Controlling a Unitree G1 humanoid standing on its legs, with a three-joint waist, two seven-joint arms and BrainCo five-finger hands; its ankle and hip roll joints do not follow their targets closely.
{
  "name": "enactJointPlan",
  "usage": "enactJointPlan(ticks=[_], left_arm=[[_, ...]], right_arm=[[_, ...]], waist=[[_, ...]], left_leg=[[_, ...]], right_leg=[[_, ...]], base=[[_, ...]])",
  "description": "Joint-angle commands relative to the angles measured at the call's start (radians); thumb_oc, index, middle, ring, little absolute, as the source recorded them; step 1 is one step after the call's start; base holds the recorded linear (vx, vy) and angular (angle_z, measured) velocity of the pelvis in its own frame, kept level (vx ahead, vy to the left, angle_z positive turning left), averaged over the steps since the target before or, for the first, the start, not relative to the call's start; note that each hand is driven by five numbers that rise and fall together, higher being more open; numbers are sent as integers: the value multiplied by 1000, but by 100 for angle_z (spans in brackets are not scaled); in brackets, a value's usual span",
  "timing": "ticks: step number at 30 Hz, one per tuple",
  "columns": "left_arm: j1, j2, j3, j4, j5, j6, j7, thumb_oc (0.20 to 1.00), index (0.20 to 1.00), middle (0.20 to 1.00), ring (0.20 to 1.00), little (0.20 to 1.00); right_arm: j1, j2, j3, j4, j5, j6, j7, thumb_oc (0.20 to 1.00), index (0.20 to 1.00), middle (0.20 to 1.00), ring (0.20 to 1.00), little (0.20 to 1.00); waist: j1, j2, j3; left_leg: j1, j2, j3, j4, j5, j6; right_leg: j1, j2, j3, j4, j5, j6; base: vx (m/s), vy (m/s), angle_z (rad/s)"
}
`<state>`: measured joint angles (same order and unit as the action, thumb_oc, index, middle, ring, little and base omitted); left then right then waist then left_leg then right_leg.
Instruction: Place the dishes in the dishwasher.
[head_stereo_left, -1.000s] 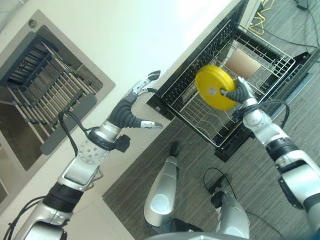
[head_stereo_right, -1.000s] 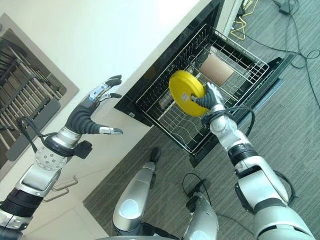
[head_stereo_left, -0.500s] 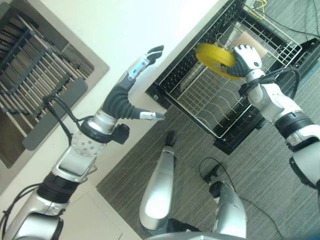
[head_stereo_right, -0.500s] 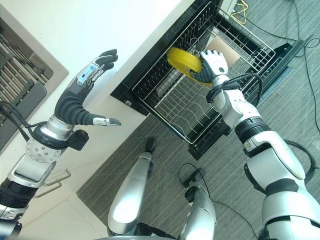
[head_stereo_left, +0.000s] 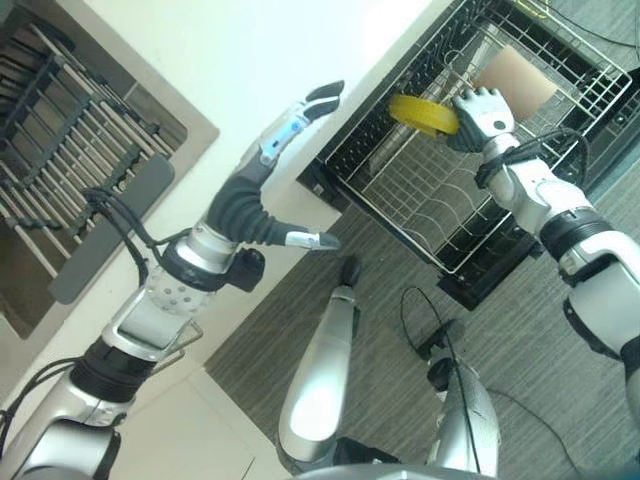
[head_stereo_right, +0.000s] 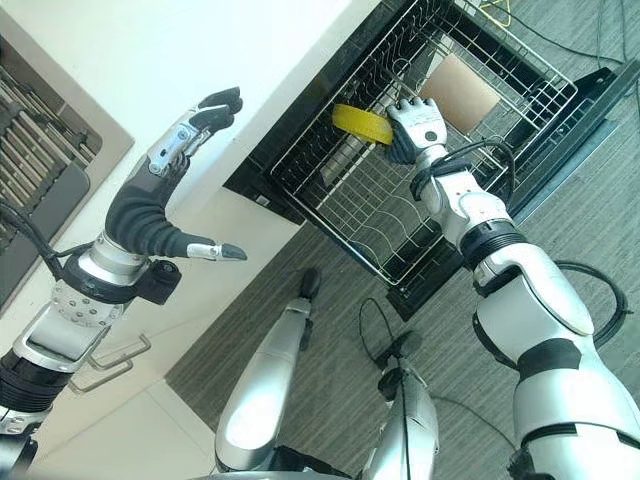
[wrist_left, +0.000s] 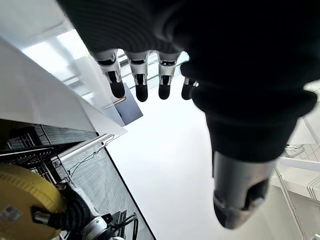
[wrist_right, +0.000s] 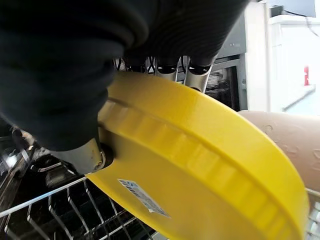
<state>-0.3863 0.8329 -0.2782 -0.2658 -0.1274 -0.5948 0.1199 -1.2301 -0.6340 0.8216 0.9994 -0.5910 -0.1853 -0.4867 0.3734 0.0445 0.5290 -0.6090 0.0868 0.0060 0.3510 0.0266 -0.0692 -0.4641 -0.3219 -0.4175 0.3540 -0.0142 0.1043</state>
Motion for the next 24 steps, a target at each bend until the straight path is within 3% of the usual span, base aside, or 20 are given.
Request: enactJointPlan(ticks=[1, 8, 11, 13, 18, 24], left_arm=[[-11, 0, -13, 120, 12, -8, 36, 1000, 1000, 1000, 1000, 1000], [-14, 10, -33, 127, 26, -34, 57, 1000, 1000, 1000, 1000, 1000], [-14, 7, -42, 132, 36, -52, 61, 1000, 1000, 1000, 1000, 1000], [-15, 5, -44, 128, 32, -47, 61, 1000, 1000, 1000, 1000, 1000], [18, -14, -33, 118, 32, -45, 33, 1000, 1000, 1000, 1000, 1000], [45, -14, -26, 118, 30, -64, 21, 1000, 1000, 1000, 1000, 1000]], right_arm=[[-38, -20, 23, 25, -74, -9, -11, 200, 200, 200, 200, 200], [-21, -6, 91, 47, -181, -4, 20, 200, 200, 200, 200, 200], [1, 7, 102, 60, -202, -7, 16, 200, 200, 200, 200, 200], [31, 11, 84, 67, -216, -11, 12, 200, 200, 200, 200, 200], [71, 18, 50, 72, -233, -10, 9, 200, 200, 200, 200, 200], [101, 4, 43, 68, -218, -6, 7, 200, 200, 200, 200, 200]], waist=[[33, -19, -9], [39, -11, -9], [37, 1, -9], [30, 14, -9], [18, 32, -9], [5, 49, -9]], left_leg=[[-133, -39, -43, 113, -59, -4], [-147, -57, -42, 156, -85, 19], [-162, -67, -37, 211, -115, 38], [-183, -79, -29, 305, -167, 63], [-211, -86, -35, 408, -216, 80], [-214, -83, -31, 451, -235, 84]], right_leg=[[76, -15, -41, -17, -42, 57], [10, -33, -38, 73, -53, 52], [-47, -52, -27, 170, -72, 44], [-126, -74, -8, 326, -110, 28], [-220, -90, 28, 500, -163, 12], [-255, -105, 39, 579, -192, 6]], base=[[-51, -1, 3], [-25, 11, 0], [-24, 60, 4], [10, 93, 10], [48, 31, 7], [22, -13, 5]])
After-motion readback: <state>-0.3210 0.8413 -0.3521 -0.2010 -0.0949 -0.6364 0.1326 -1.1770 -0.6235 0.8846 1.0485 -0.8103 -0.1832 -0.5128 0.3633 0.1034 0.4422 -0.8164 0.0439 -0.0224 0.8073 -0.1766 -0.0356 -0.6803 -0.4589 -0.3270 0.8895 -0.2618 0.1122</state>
